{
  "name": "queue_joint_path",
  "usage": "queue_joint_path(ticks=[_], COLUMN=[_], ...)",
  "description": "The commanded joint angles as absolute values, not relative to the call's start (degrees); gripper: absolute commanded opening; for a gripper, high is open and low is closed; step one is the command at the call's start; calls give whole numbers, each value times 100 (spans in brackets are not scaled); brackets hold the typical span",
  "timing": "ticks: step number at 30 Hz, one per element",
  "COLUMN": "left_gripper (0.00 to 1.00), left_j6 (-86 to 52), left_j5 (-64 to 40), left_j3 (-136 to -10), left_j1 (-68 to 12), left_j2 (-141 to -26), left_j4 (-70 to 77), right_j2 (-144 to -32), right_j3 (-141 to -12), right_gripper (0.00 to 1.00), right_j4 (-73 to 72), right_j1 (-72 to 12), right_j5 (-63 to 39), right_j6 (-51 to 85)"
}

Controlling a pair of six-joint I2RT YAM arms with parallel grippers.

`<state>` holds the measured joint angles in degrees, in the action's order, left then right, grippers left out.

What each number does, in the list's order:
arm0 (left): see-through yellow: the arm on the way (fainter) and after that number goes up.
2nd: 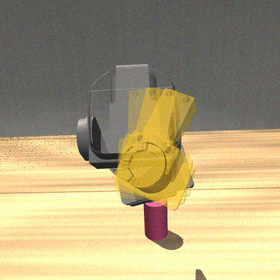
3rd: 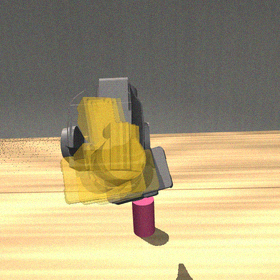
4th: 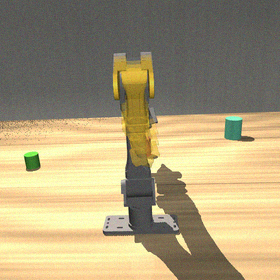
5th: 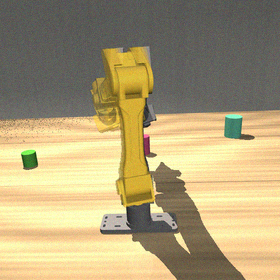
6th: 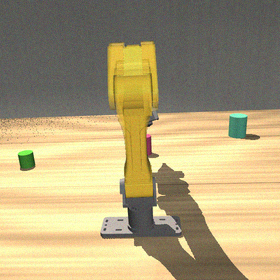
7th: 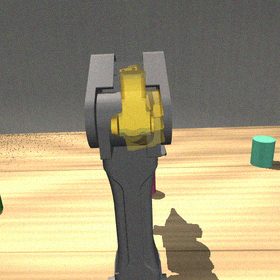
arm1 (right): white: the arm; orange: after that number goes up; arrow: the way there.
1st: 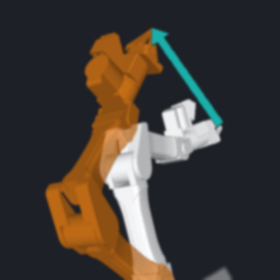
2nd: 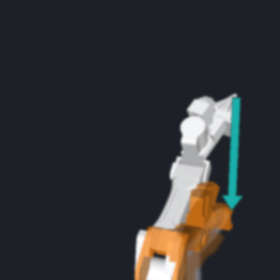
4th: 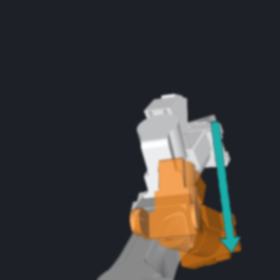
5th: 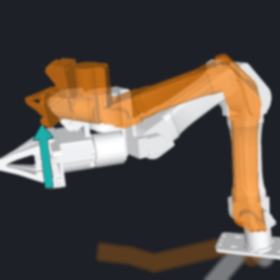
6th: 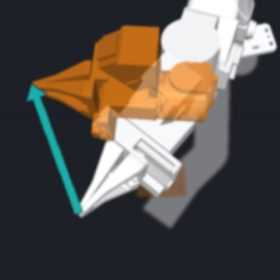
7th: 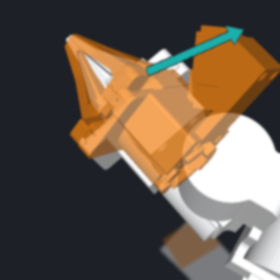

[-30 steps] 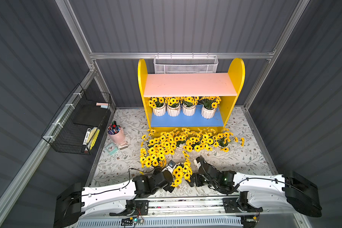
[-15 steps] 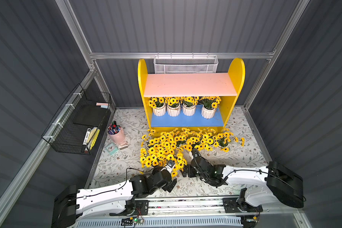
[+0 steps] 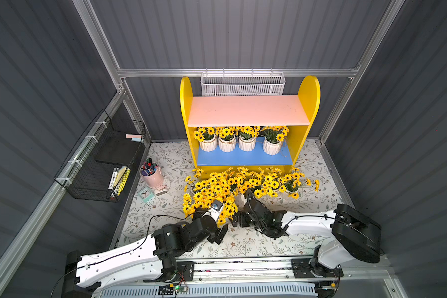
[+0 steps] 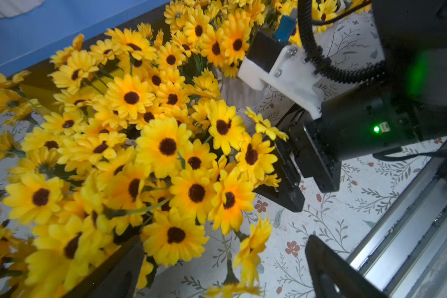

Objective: Take the sunflower pots off the shelves
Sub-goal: Move the sunflower pot to the center of the board, then pick up the sunflower pot from the shelf.

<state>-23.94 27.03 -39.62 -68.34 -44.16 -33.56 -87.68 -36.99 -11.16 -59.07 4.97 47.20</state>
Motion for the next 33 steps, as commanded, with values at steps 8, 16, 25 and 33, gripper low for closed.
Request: queue_joint_path(ticks=[8,16,25,33], left_gripper=[100,99,99,99], left_j6=[-1715,-375,-407,-862], left_j5=[3350,3666,834,-653], left_j3=[-5571,-6966,-7515,-7106], left_j1=[-6844,-6744,-4143,-2482], left_j2=[-4833,-5674,-6510,-6957], left_j4=[-3816,-3443,-2790,-1994], right_j2=[-7399,-4925,-5152,-6907], right_j3=[-3288,-3612,-4593,-5939], right_gripper=[97,98,99,99], right_j4=[89,2265,1313,502], right_j1=[-5897,-5906,-4612,-3164], right_j5=[197,1907,2986,1956], right_j6=[4659,3585,1917,1368])
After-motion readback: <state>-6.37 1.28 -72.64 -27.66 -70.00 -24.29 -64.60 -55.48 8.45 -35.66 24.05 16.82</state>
